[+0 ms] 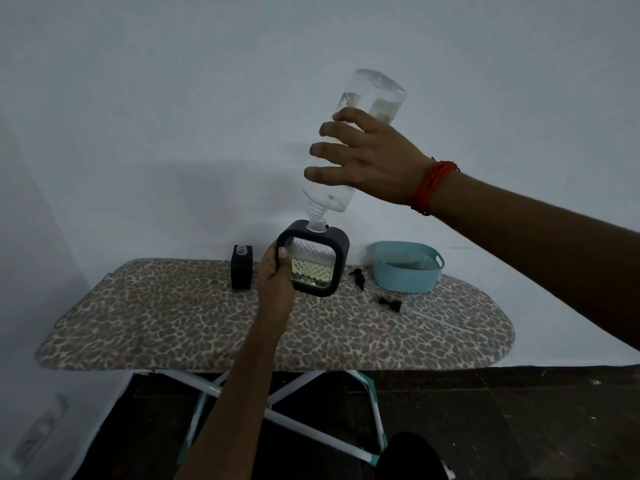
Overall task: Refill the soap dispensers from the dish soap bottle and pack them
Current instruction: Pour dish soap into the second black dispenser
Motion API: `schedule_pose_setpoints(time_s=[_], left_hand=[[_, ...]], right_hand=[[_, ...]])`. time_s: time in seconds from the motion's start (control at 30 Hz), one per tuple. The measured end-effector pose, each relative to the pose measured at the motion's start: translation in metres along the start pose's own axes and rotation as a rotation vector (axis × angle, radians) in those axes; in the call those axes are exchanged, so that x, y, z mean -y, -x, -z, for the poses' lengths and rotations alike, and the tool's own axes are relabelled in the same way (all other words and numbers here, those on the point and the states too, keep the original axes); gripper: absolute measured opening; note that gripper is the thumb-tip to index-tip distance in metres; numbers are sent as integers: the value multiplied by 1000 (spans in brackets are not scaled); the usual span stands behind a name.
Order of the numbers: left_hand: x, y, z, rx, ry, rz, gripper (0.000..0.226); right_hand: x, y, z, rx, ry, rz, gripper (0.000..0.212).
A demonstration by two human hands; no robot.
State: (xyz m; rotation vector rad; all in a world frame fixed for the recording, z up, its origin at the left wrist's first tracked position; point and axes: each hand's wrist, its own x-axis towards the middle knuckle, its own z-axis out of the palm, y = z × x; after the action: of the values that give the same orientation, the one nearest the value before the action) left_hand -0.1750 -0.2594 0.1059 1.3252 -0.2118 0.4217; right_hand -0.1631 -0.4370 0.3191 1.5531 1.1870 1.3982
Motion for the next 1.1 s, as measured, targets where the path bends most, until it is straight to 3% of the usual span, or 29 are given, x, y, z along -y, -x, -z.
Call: schedule_pose_setpoints(time_s=[0.5, 0.77, 0.9, 1.1], left_hand=[[-4, 1, -2, -25, -24, 1, 31], [-3, 2, 2, -44, -27, 44, 32], [-1, 3, 4, -39, -74, 60, 32], [0, -1, 0, -26, -103, 70, 32]], right_hand=[[2, 7, -8, 49, -13, -58, 34], [31, 34, -14, 148, -138, -367, 51], [60, 55, -20, 251, -350, -676, 55], [134, 101, -37, 153, -942, -1538, 72]])
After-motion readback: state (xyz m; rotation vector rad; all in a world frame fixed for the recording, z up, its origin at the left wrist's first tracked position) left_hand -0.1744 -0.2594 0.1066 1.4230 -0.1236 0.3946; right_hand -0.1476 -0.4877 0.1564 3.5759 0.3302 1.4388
